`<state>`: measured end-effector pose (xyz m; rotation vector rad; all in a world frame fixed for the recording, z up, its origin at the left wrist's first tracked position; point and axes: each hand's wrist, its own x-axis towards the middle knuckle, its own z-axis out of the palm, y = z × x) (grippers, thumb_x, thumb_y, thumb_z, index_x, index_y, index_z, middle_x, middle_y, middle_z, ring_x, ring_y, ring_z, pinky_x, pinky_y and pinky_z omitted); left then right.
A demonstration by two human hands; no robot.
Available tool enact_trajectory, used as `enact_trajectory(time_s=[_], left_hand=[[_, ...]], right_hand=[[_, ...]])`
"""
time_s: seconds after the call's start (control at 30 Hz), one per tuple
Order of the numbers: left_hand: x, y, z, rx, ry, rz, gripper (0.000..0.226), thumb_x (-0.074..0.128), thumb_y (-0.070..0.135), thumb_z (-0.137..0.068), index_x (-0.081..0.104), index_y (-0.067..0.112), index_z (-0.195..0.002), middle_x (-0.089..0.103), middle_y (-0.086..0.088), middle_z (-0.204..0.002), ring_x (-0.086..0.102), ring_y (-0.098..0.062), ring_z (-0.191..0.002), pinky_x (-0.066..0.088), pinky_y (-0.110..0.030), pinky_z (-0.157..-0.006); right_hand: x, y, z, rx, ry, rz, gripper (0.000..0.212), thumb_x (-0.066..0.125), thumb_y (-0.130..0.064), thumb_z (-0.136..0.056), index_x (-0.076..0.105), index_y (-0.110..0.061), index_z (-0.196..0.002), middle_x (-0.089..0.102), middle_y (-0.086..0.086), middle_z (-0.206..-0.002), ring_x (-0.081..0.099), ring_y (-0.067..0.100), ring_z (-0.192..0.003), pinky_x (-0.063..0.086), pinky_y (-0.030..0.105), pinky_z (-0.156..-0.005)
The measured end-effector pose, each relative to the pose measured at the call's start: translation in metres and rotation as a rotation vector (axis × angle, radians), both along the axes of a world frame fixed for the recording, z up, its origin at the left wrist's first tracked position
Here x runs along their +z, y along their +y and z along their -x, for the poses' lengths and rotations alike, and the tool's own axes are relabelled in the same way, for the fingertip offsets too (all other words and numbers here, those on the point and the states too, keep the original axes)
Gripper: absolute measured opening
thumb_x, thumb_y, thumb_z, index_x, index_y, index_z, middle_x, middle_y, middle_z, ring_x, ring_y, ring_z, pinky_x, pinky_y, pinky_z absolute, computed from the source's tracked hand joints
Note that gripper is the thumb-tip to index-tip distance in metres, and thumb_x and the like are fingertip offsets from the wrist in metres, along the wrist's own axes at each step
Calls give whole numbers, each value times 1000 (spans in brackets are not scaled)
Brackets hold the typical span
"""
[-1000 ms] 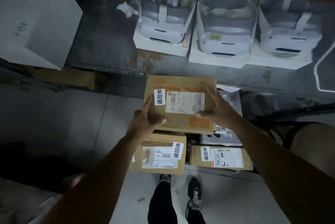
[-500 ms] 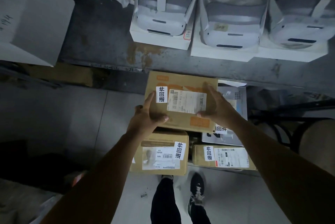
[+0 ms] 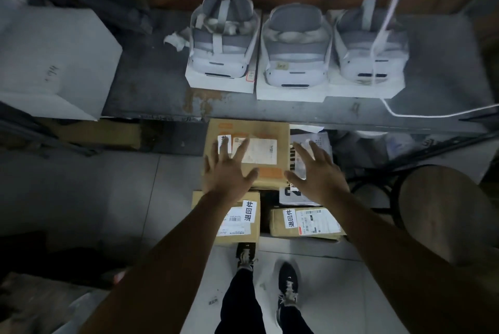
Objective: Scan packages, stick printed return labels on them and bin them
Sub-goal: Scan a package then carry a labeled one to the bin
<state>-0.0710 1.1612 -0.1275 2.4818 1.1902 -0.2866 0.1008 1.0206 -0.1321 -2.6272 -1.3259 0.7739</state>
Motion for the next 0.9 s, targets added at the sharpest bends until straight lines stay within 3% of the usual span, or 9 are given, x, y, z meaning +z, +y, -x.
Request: enact_trajectory(time_s=[0.27, 0.53, 0.9], left_hand=[[79, -108, -10, -180, 65, -103, 68, 35, 60, -99, 10, 35, -157, 7, -7, -165, 2, -31, -152, 12, -52, -120], [116, -212, -20, -464, -28, -145, 66, 33, 59, -99, 14, 32, -157, 11, -7, -164, 10, -31, -150, 18, -50, -119], [158, -376, -26, -954, -190, -96, 63, 43, 52, -98, 25, 31, -154, 25, -6, -158, 18, -27, -147, 22, -52, -116]], right_hand=[[75, -114, 20, -143, -174, -14, 74, 40, -63, -94, 12, -32, -155, 9, 7, -164, 11, 32, -149, 23, 54, -115], [132, -243, 55, -442, -216, -21, 71, 36, -62, -96, 10, -33, -155, 8, 6, -164, 5, 31, -150, 14, 56, -118], [181, -417, 143, -896, -346, 71, 75, 41, -63, -94, 11, -33, -155, 13, 8, -163, 14, 31, -149, 23, 56, -116]])
